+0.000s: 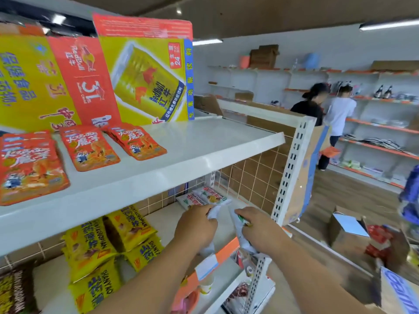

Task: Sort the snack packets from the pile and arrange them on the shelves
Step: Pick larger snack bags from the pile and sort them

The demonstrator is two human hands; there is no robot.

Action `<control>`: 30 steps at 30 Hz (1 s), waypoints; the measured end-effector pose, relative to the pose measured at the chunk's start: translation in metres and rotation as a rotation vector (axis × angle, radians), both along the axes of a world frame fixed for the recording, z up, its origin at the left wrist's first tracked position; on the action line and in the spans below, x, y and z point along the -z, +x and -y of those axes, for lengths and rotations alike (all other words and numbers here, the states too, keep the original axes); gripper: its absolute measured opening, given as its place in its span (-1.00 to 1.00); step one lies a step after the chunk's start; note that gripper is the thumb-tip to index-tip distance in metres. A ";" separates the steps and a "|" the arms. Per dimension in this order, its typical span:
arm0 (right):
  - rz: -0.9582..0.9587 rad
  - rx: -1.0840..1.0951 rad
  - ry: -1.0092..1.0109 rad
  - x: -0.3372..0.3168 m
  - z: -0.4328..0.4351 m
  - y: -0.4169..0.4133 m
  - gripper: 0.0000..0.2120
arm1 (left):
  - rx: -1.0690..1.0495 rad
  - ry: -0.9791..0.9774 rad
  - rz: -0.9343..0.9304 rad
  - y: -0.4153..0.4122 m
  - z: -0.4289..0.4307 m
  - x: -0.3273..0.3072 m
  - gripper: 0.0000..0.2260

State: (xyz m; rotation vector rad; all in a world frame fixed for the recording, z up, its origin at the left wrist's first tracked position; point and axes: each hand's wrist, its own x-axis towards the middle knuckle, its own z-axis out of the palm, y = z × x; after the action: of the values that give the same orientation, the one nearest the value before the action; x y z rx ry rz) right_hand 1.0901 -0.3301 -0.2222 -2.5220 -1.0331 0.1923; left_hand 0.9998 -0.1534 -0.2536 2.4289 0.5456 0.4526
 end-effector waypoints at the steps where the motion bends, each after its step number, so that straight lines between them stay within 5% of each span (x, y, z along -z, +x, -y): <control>1: -0.003 0.001 0.005 0.001 -0.004 0.009 -0.44 | -0.005 0.013 0.001 0.007 -0.004 0.002 -0.83; 4: 0.019 -0.030 0.004 0.003 -0.019 0.033 -0.43 | -0.050 0.034 -0.004 0.027 -0.013 0.007 -0.71; 9: 0.007 -0.105 -0.023 0.032 -0.035 0.085 -0.45 | -0.109 0.063 -0.029 0.053 -0.015 0.020 -0.79; 18: 0.199 -0.365 -0.168 0.091 -0.068 0.179 -0.41 | -0.501 -0.036 -0.057 0.088 -0.005 0.073 -0.66; 25: 0.146 -0.368 -0.118 0.110 -0.081 0.203 -0.38 | -0.745 0.249 -0.111 0.112 -0.028 0.094 -0.60; 30: 0.126 -0.417 -0.244 0.130 -0.081 0.212 -0.39 | -0.835 0.203 -0.319 0.132 -0.066 0.104 -0.50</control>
State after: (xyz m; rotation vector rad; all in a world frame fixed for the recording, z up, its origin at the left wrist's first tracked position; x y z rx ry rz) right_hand 1.3022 -0.2493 -0.3519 -2.5213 -1.6739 0.2958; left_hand 1.1318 -0.0873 -0.3577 2.3751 1.7434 0.4593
